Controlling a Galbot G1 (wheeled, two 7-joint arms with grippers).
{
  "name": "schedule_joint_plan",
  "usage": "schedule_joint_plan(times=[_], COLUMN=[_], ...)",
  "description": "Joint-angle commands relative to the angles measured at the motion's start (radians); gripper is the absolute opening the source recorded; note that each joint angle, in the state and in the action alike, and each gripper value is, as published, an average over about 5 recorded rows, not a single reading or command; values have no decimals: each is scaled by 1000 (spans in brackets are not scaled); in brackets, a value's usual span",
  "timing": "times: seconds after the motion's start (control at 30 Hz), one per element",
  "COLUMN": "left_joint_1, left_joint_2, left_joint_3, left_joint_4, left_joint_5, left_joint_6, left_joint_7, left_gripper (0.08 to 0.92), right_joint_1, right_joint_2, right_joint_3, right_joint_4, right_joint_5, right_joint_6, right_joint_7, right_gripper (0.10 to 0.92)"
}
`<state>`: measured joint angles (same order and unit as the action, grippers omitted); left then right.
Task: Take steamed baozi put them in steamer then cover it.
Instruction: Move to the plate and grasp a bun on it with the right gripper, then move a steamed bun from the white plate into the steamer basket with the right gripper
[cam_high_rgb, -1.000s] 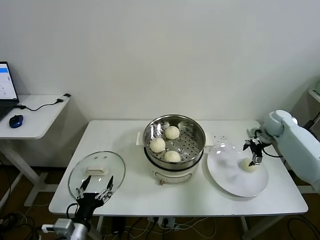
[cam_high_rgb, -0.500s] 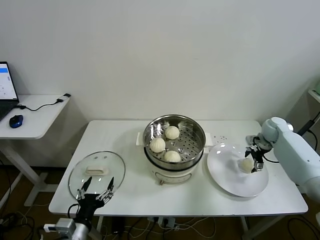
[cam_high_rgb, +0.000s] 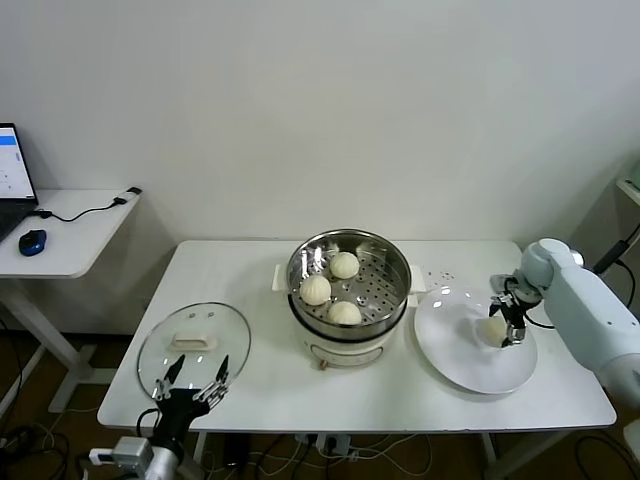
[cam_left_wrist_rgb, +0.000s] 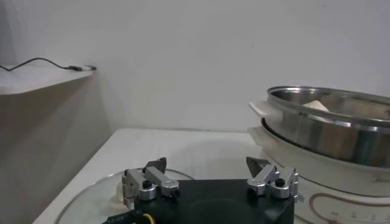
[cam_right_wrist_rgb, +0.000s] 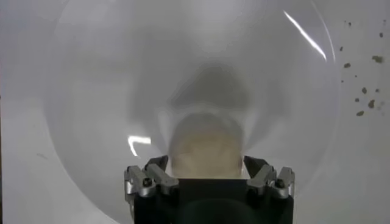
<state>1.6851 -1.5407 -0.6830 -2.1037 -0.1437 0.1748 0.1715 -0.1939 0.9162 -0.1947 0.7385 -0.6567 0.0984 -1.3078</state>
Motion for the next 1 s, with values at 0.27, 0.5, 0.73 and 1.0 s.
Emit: schedule_joint_plan(times=[0.27,0.5,0.73,1.0], left_joint_1=[0,-10,-9,-16], left_joint_2=[0,-1,-1,0], left_joint_3=[5,8,1,2], left_joint_4=[-1,3,-25,-54], left_joint_5=[6,44,46,44], left_joint_6=[4,24,42,46], left_joint_7=[-1,-9,-7,-5], left_gripper=[823,823,823,823], right_joint_1=[19,214,600,899], right_joint_2=[-46,-142,-154,-15], right_joint_3=[-37,-267,-614,-904], right_joint_4=[80,218,362,375], right_joint_5=[97,353,674,880], right_joint_6=[-53,-181,-316,-378], right_joint_7=[-47,-129,-166,-177], right_gripper=[661,612,611,611])
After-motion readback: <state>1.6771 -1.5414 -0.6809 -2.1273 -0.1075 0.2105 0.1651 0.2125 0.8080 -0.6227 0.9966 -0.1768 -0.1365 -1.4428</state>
